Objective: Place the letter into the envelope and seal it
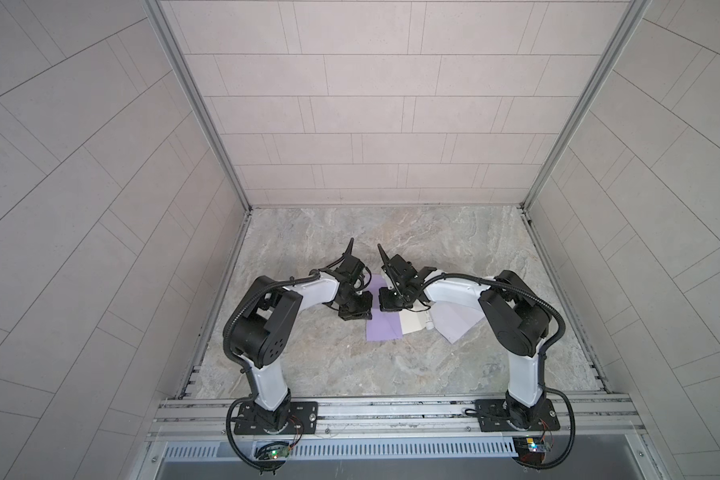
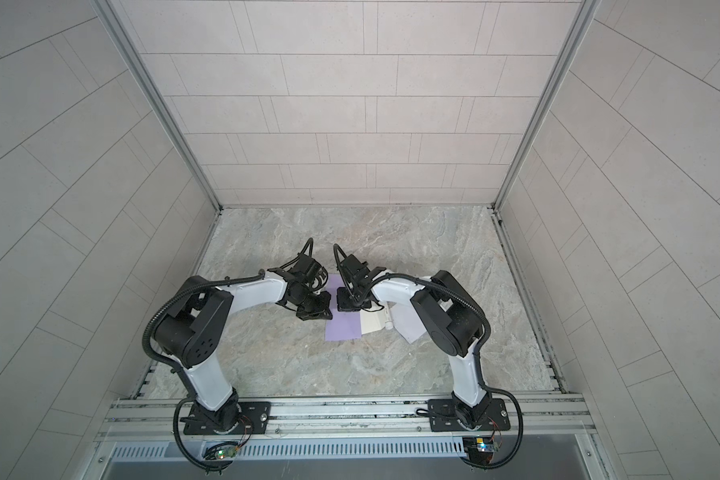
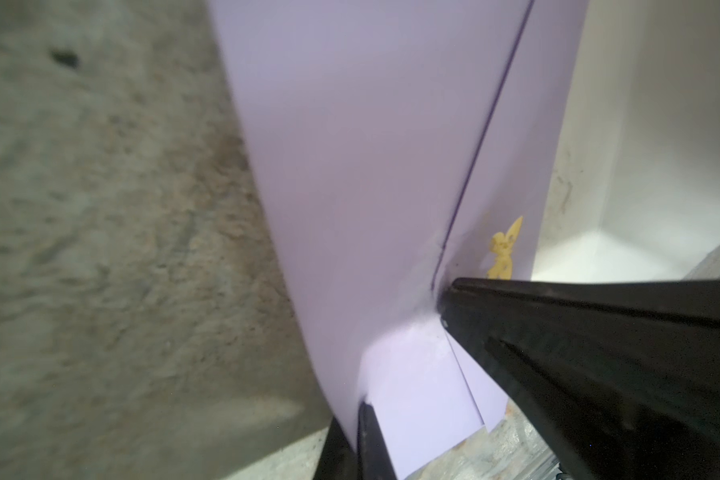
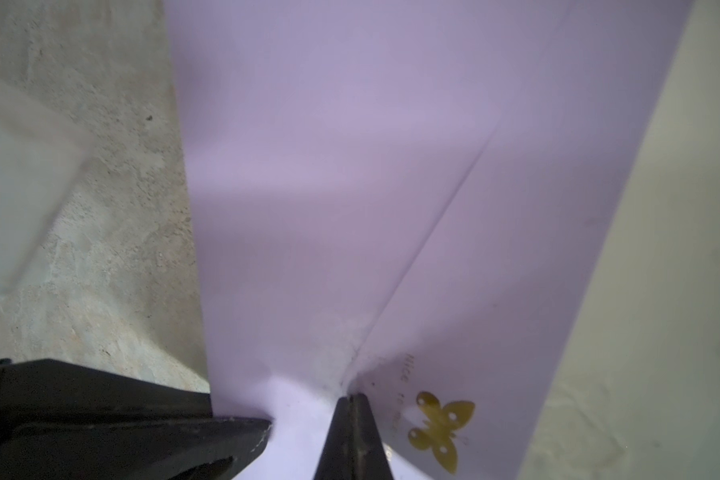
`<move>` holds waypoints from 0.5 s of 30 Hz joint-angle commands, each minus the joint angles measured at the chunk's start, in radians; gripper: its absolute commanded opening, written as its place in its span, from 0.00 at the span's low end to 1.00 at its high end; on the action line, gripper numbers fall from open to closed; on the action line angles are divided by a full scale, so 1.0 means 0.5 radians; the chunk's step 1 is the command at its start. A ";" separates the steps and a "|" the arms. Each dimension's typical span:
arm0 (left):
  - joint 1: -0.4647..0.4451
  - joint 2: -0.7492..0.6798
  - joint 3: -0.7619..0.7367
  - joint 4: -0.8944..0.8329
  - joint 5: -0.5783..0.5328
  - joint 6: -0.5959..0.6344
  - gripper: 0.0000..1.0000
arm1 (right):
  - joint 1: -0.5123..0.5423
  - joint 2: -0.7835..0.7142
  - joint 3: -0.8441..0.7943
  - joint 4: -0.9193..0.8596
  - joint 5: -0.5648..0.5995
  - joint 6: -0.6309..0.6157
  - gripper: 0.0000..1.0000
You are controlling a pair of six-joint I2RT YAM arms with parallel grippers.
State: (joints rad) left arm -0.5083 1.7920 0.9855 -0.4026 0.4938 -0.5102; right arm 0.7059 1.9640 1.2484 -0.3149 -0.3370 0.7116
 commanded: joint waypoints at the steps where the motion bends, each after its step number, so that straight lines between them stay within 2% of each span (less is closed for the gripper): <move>1: -0.033 0.061 -0.014 -0.176 -0.084 0.062 0.00 | 0.010 0.175 -0.032 -0.203 0.013 0.025 0.00; 8: -0.046 0.046 0.001 -0.216 -0.103 0.080 0.00 | -0.027 0.269 0.070 -0.225 0.027 0.025 0.00; 15: -0.045 0.048 0.001 -0.230 -0.148 0.073 0.00 | -0.038 0.143 0.008 -0.200 0.054 0.003 0.00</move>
State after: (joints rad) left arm -0.5175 1.7920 0.9955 -0.4206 0.4698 -0.4965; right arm 0.6899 2.0006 1.3033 -0.3550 -0.3809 0.7151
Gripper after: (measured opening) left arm 0.047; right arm 0.046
